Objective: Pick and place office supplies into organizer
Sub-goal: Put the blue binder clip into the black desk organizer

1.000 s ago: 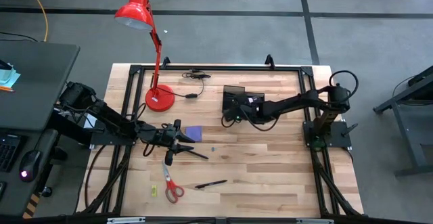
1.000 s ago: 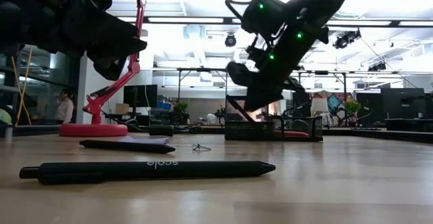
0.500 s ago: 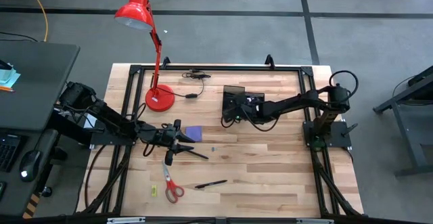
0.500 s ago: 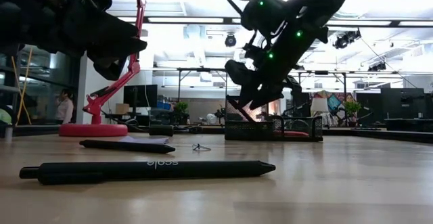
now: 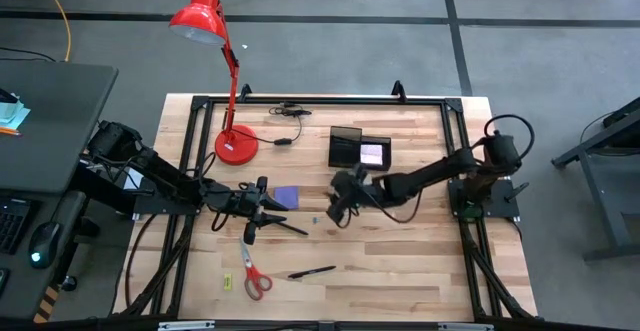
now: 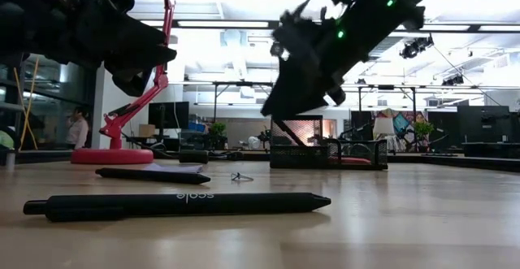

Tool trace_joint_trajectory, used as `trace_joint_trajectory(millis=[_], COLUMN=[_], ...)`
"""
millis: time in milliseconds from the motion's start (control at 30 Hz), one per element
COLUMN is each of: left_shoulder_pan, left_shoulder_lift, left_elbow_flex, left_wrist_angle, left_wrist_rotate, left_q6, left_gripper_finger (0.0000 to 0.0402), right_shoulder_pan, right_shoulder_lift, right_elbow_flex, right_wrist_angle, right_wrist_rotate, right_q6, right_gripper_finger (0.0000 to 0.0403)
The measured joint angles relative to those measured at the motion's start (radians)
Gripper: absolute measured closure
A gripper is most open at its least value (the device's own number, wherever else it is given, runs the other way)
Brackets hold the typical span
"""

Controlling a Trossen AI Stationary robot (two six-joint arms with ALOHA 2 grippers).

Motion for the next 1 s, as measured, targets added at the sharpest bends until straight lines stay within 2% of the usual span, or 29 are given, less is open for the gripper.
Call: trace_joint_trajectory(millis=[167, 400, 533, 600, 767, 1000], left_shoulder_pan=[0.0, 0.0, 0.0, 0.0, 0.0, 0.0], left_shoulder_lift=[0.0, 0.0, 0.0, 0.0, 0.0, 0.0], left_elbow_flex=[0.0, 0.0, 0.0, 0.0, 0.0, 0.0], left_wrist_angle=[-0.006, -0.008, -0.01, -0.014, -0.015, -0.015], left_wrist_rotate=[0.0, 0.0, 0.0, 0.0, 0.0, -0.014], left_q6=[0.0, 0.0, 0.0, 0.0, 0.0, 0.0], left_gripper_finger=[0.0284, 0.0284, 0.0284, 0.0284, 0.0284, 0.0284], right_shoulder_pan=[0.066, 0.099, 0.109, 0.118, 0.124, 0.125], right_shoulder_lift=[0.013, 0.112, 0.159, 0.187, 0.209, 0.209], right_elbow_flex=[0.0, 0.0, 0.0, -0.001, -0.001, -0.001], right_wrist_angle=[0.082, 0.241, 0.339, 0.378, 0.377, 0.36], right_wrist_rotate=[-0.062, -0.206, -0.276, -0.274, -0.137, -0.137], right_q6=[-0.045, -0.131, -0.255, -0.331, -0.391, -0.2], right_gripper_finger=[0.0244, 0.0244, 0.0244, 0.0245, 0.0247, 0.0245])
